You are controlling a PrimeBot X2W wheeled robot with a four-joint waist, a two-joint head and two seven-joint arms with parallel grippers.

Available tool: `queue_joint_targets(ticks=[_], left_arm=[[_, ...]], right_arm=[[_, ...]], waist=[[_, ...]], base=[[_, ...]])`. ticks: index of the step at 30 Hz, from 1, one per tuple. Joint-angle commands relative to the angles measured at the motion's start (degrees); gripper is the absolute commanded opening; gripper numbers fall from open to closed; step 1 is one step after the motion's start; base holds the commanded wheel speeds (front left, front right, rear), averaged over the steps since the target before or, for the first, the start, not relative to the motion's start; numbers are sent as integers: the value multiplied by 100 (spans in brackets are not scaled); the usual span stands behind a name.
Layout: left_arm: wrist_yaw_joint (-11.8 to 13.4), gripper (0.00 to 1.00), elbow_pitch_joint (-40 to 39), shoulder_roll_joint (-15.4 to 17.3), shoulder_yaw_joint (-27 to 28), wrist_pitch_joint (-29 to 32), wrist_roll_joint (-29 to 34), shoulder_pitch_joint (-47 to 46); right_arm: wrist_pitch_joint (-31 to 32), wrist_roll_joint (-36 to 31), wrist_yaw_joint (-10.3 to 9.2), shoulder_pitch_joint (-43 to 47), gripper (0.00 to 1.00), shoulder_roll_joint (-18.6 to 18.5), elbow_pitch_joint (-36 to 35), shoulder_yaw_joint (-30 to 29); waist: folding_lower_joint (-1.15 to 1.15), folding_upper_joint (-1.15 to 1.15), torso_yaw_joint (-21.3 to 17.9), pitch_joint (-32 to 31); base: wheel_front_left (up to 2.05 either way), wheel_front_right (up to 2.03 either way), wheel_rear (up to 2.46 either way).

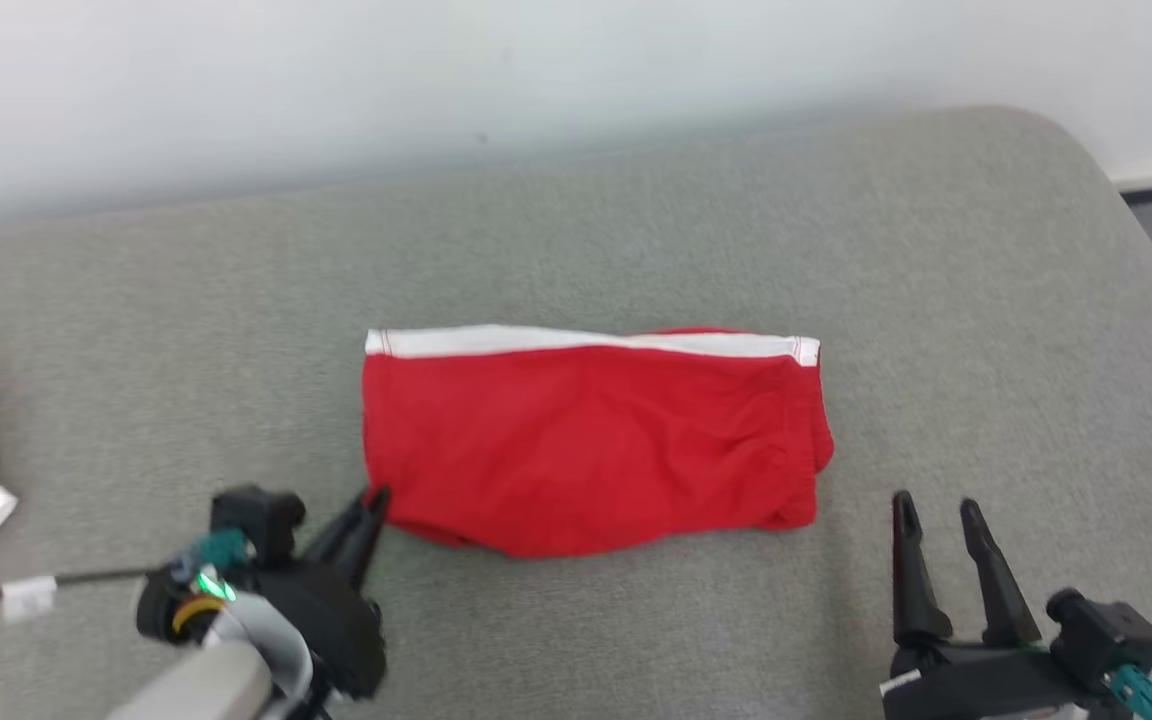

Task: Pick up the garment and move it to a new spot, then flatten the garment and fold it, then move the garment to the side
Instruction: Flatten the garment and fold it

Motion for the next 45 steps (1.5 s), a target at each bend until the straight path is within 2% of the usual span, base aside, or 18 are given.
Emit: queue_joint_targets(ticks=[1,6,11,13,15,17,19,23,26,29,35,40,45], left_arm=[[125,0,-172,18,11,-58,-16,230],[493,0,-726,104,70,-164,-86,722],[599,0,-854,67,75,-197,-177,1050],[675,0,-780,75,106,-242,-32,1051],[757,100,-731,54,170,-286,194,1035],[797,100,-724,25,260,-302,281,1042],[892,100,-828,-36,665,-319,590,1073],[1122,100,-1311,-205,1735,-313,1622,1510],[1130,100,-1708,-396,2478,-314,2423,1952],[1085,100,-1975,-604,3078,-314,3123,2433],[848,100,-2244,-1130,4093,-316,4070,3226],[714,100,-2226,-1606,4874,-315,4525,3626],[401,100,-2134,-1958,5389,-316,4877,3810]], right_arm=[[-1,-46,-13,98,100,9,7,-37],[-1,-99,-13,195,100,8,4,-149],[-1,-154,-13,236,100,9,32,-184],[-1,-159,-13,243,100,7,31,-179],[-1,-198,-13,236,100,8,20,-143],[-1,-209,-13,231,100,8,9,-142],[-1,-246,-13,215,100,7,-30,-146],[-1,-317,-13,154,100,8,-115,-152],[-1,-351,-13,141,100,8,-150,-162],[-1,-382,-13,165,100,7,-176,-163],[-1,-491,-13,300,100,7,-242,-167],[-1,-603,-13,427,100,9,-218,-129],[-1,-742,-13,499,100,7,-144,-95]], waist=[[0,0,152,-160],[0,0,211,-154],[0,0,267,-130],[0,0,289,-145],[0,0,310,-170],[0,0,325,-184],[0,0,360,-205],[0,0,422,-241],[0,0,462,-289],[0,0,494,-335],[0,0,595,-401],[0,0,682,-436],[0,0,747,-451]], base=[[0,0,0],[0,0,0],[0,0,0],[0,0,0],[0,0,0],[0,0,0],[0,0,0],[0,0,0],[0,0,0],[0,0,0],[0,0,0],[0,0,0],[0,0,0]])
